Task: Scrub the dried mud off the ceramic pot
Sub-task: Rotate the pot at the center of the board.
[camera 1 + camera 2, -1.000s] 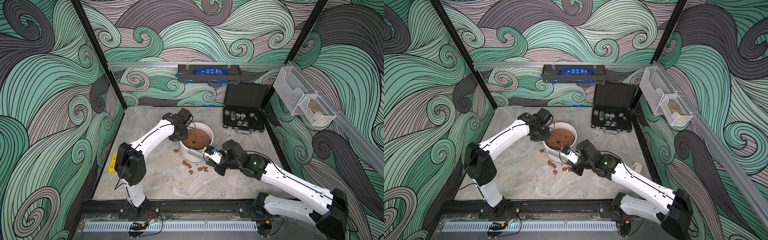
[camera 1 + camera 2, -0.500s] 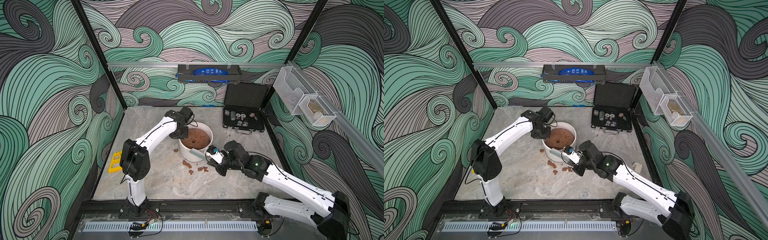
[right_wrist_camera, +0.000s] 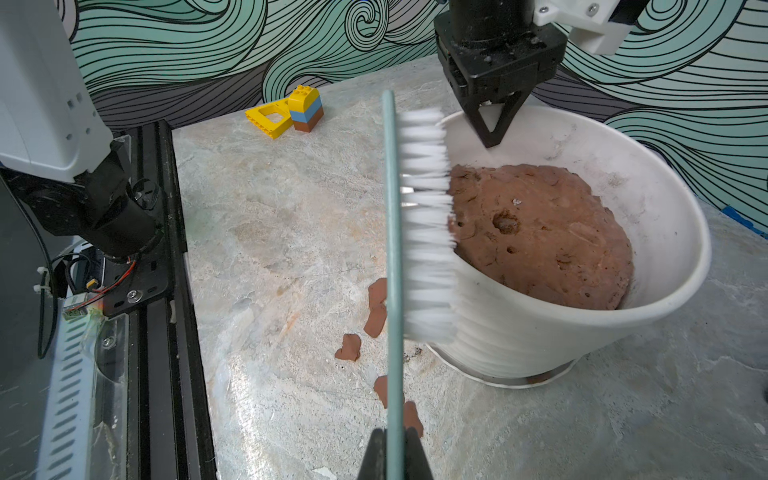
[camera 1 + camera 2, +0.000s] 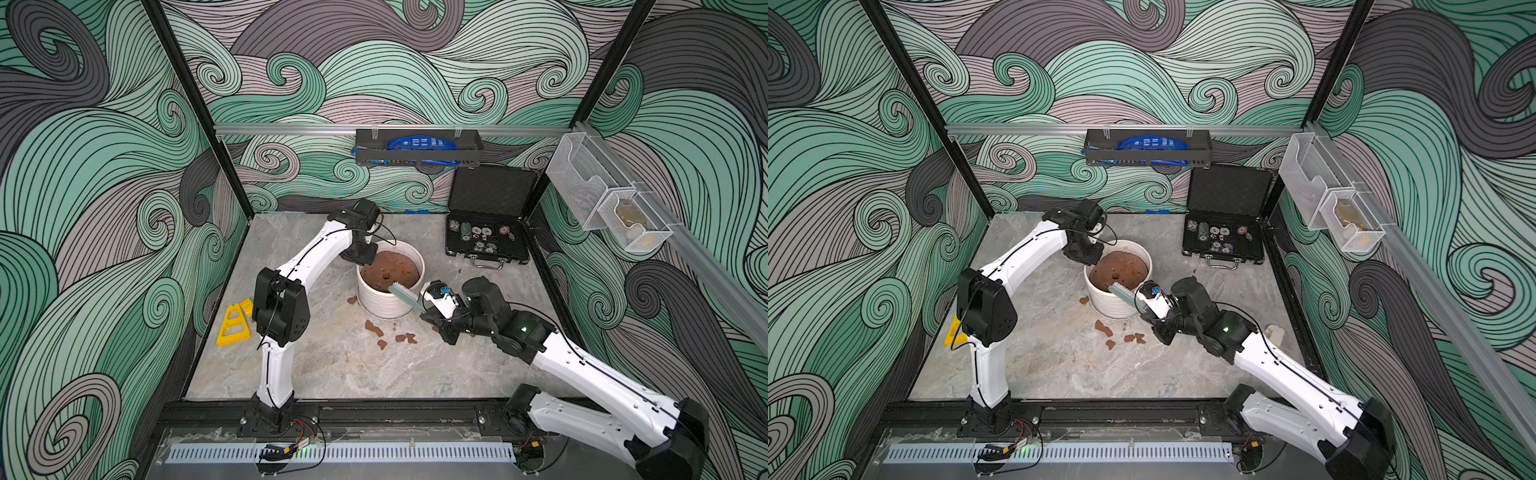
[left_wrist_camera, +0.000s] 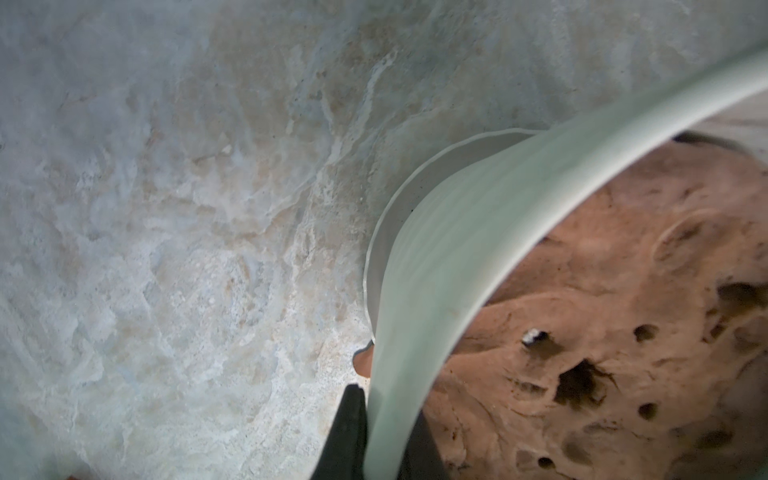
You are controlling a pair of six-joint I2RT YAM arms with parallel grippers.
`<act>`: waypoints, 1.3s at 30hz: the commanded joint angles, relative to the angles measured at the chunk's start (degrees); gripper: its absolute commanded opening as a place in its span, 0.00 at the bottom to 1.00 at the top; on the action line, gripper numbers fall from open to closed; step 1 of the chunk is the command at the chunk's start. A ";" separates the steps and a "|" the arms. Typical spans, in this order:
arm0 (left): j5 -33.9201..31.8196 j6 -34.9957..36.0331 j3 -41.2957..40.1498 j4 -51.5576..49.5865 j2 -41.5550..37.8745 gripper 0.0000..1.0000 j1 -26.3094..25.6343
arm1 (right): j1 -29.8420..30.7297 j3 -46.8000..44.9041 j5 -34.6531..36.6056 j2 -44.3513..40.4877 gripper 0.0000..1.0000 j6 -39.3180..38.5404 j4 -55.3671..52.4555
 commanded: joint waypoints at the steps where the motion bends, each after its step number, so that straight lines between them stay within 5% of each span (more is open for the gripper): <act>1: 6.14 14.13 3.43 -0.45 2.24 0.00 0.21 | -0.54 -0.54 -1.98 -1.09 0.00 1.03 1.70; 11: 12.49 26.88 8.18 -0.65 5.30 0.00 0.70 | -2.02 -0.54 -1.86 -0.89 0.00 1.66 1.47; 20: 11.62 29.29 11.72 0.16 7.11 0.01 0.81 | -5.07 -0.57 -0.37 -1.68 0.00 4.13 1.30; 28: 12.51 26.48 13.83 -0.52 5.43 0.25 0.83 | -13.69 -3.26 0.15 -2.91 0.00 13.83 4.19; 31: 12.93 23.90 14.28 -0.11 3.10 0.43 0.83 | -17.77 -5.64 -1.04 -2.30 0.00 19.05 6.21; 35: 12.38 20.39 13.97 0.83 -0.79 0.77 0.77 | -23.06 -11.43 -3.06 -1.22 0.00 27.50 13.27; 39: 10.34 15.88 11.89 1.41 -4.79 0.92 0.98 | -24.00 -15.50 -1.08 1.47 0.00 33.36 19.96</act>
